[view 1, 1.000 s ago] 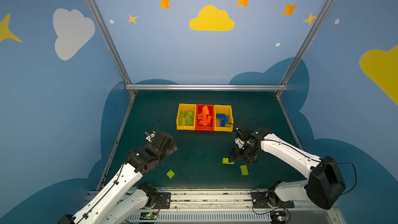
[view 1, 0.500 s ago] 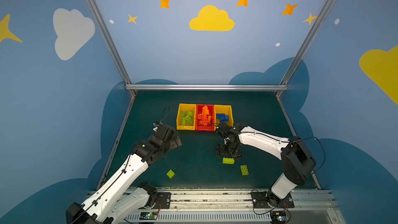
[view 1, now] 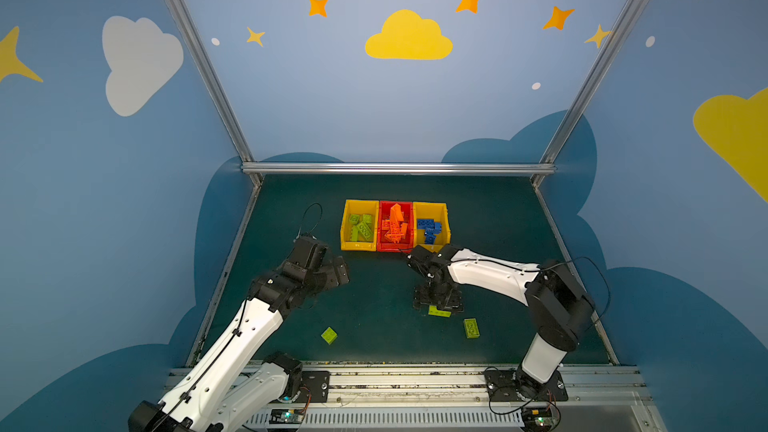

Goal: Sort the legos into containers by color
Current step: 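Grasp the lime-green 2x4 brick with the right gripper while the left gripper withdraws, then carry the lime-green 2x4 brick into the yellow bin and open the right gripper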

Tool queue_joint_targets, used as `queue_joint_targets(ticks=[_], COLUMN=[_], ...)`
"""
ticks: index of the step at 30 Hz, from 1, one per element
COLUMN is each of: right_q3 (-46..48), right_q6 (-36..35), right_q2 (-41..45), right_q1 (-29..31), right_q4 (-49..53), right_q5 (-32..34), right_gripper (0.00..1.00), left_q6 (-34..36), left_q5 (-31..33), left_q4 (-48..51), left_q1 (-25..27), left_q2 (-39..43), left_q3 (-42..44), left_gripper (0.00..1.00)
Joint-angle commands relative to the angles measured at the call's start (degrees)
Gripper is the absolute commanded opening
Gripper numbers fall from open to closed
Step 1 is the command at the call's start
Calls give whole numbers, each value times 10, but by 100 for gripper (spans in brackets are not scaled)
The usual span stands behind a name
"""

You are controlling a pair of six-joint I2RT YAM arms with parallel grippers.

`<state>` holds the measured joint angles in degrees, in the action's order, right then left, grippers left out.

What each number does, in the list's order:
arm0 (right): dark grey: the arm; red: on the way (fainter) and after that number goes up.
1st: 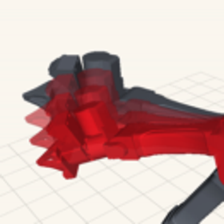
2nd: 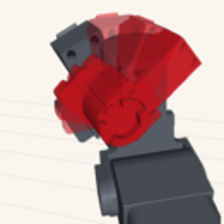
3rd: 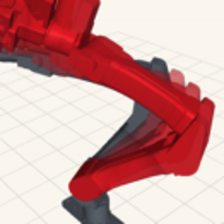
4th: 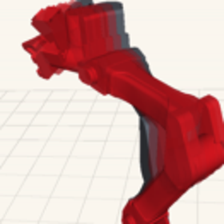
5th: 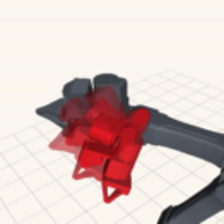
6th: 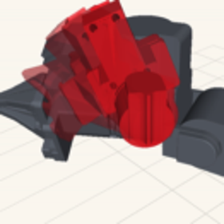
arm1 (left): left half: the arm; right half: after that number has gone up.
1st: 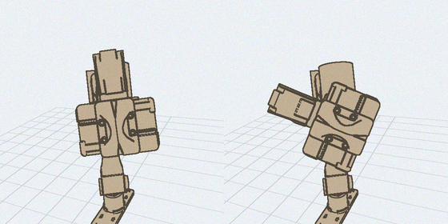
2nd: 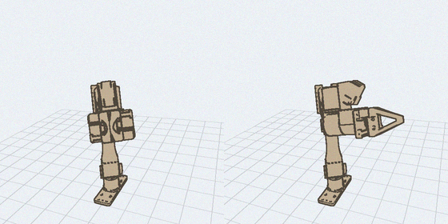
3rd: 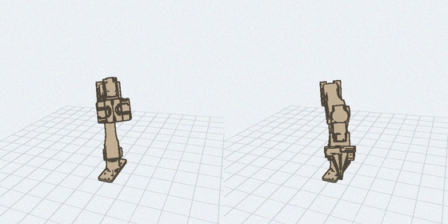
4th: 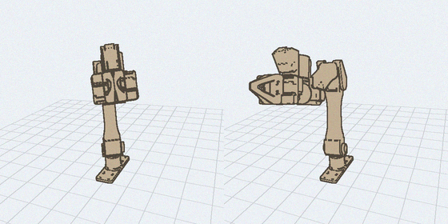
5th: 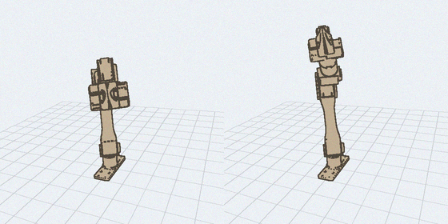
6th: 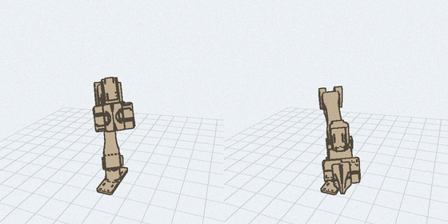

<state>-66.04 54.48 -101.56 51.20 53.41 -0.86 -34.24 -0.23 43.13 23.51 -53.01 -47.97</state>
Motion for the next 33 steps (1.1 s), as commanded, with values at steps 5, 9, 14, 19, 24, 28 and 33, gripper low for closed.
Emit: queue_joint_targets(ticks=[5,9,14,19,24,28,33], right_q3=[23,20,19,-2,-55,-111,-241], right_q6=[7,7,8,0,-31,-58,-117], right_q2=[-16,-14,-25,-24,-20,-28,-78], right_q1=[3,4,4,6,6,3,-5], right_q4=[-19,-29,-40,-23,14,34,67], right_q5=[15,18,7,6,18,18,11], right_gripper=[91,80,49,43,40,39,39], left_q6=[21,21,23,28,9,1,10], left_q5=[-9,-5,2,13,-1,0,22], left_q4=[20,4,11,11,-11,-13,-3], left_q1=[-5,-6,-9,-19,-27,-34,-55], left_q2=[9,-5,-15,-7,-17,-35,-37], left_q3=[8,0,-16,-21,-2,-4,-16], left_gripper=[100,100,100,100,100,100,100])
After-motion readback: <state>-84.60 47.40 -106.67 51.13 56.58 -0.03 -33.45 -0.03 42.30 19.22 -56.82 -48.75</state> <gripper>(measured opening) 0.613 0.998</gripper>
